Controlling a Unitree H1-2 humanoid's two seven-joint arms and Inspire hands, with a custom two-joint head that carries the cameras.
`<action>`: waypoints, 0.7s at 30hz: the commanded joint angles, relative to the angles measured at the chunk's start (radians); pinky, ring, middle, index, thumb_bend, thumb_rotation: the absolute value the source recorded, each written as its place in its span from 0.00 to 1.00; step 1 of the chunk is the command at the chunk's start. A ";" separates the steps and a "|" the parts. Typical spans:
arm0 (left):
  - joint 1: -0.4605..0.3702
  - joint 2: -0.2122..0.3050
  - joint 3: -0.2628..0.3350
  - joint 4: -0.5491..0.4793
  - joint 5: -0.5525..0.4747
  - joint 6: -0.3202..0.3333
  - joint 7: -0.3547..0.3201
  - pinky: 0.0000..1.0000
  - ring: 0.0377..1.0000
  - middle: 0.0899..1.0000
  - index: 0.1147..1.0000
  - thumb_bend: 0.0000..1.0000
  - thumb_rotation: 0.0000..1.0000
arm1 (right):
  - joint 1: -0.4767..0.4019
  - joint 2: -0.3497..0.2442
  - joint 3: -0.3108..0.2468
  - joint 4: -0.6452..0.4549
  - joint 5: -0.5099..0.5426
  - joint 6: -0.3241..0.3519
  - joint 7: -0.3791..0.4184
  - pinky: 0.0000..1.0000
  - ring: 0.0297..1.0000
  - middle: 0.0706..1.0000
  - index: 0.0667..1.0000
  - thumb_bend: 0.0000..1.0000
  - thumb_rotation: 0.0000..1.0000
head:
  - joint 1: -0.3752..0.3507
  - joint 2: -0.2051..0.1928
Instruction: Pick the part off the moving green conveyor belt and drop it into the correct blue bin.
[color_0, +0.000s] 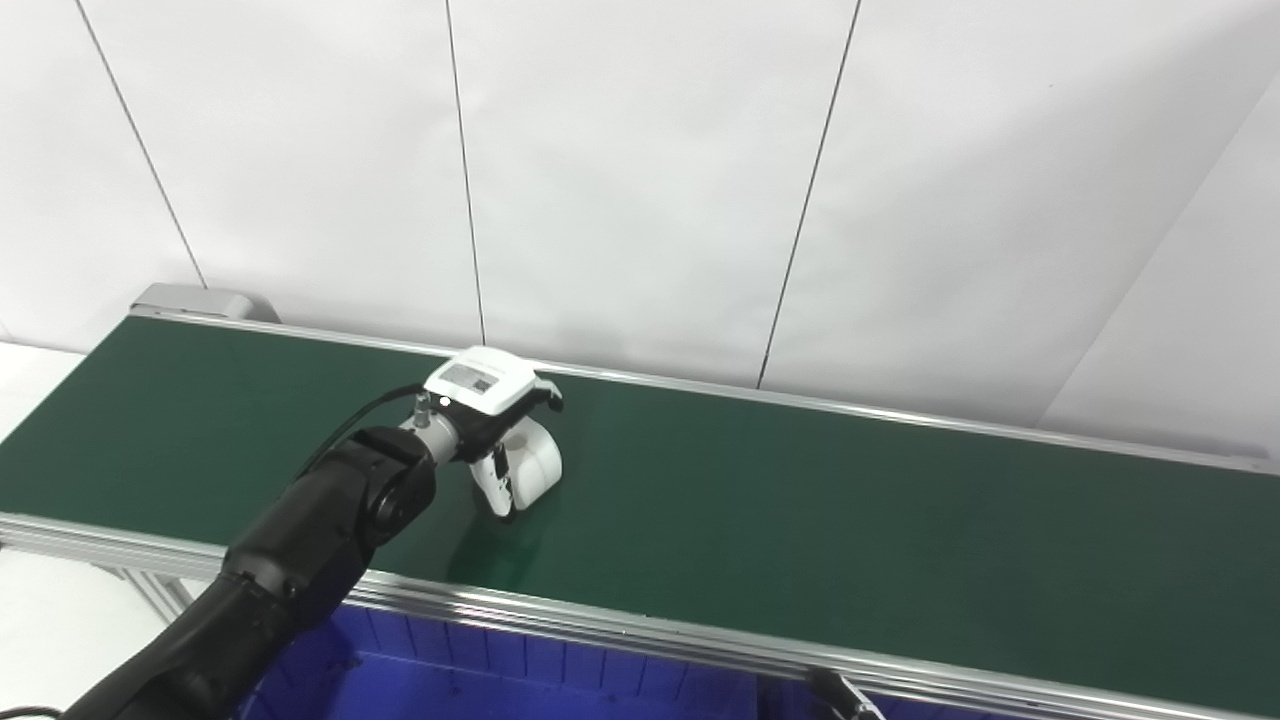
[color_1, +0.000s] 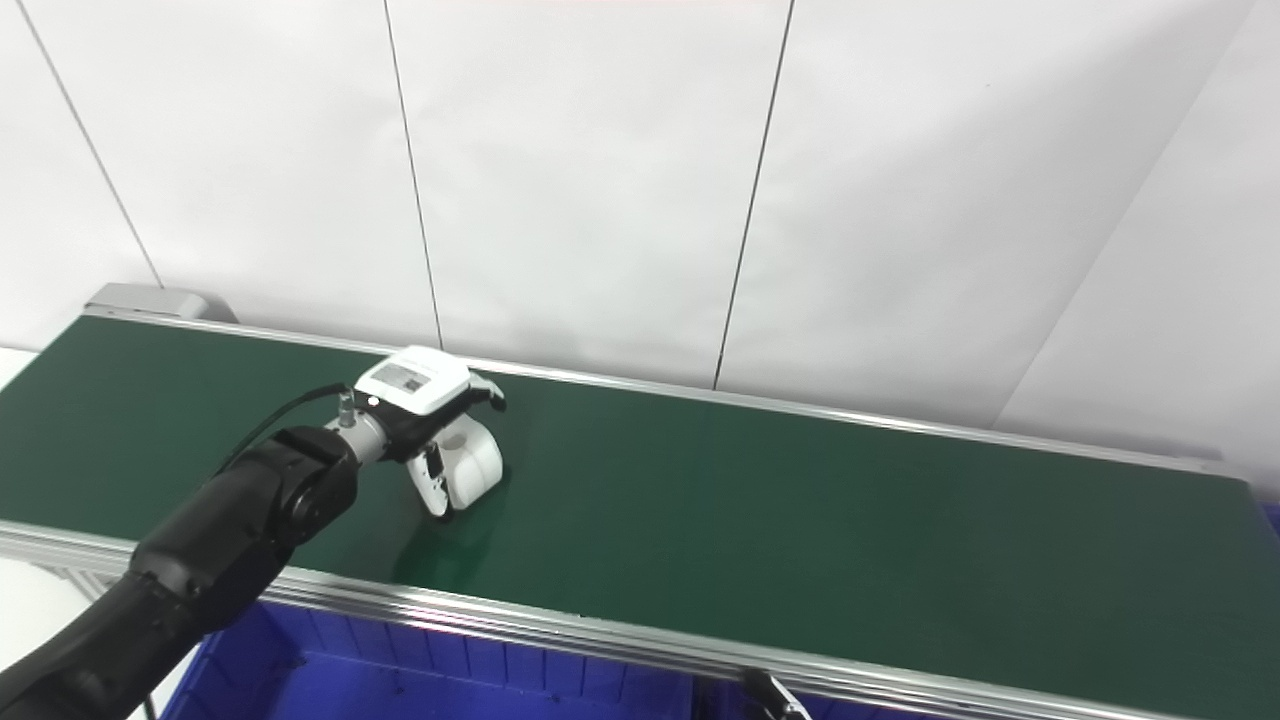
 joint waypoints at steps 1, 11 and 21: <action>-0.051 0.023 -0.011 0.006 0.030 0.032 0.036 0.66 0.82 0.82 0.75 1.00 0.15 | -0.011 0.002 -0.003 -0.028 0.010 -0.054 0.002 0.82 0.86 0.92 0.94 0.85 1.00 | 0.000 0.004; -0.041 -0.046 -0.052 0.236 -0.028 -0.013 0.237 0.57 0.68 0.70 0.64 0.92 0.04 | -0.001 0.004 0.002 -0.046 0.003 -0.054 -0.001 0.82 0.86 0.91 0.93 0.85 1.00 | -0.011 0.014; -0.052 -0.086 -0.058 0.342 -0.135 -0.110 0.420 0.38 0.44 0.47 0.40 0.52 0.00 | 0.002 0.007 0.004 -0.046 0.010 -0.054 0.009 0.83 0.87 0.93 0.94 0.84 1.00 | -0.016 0.017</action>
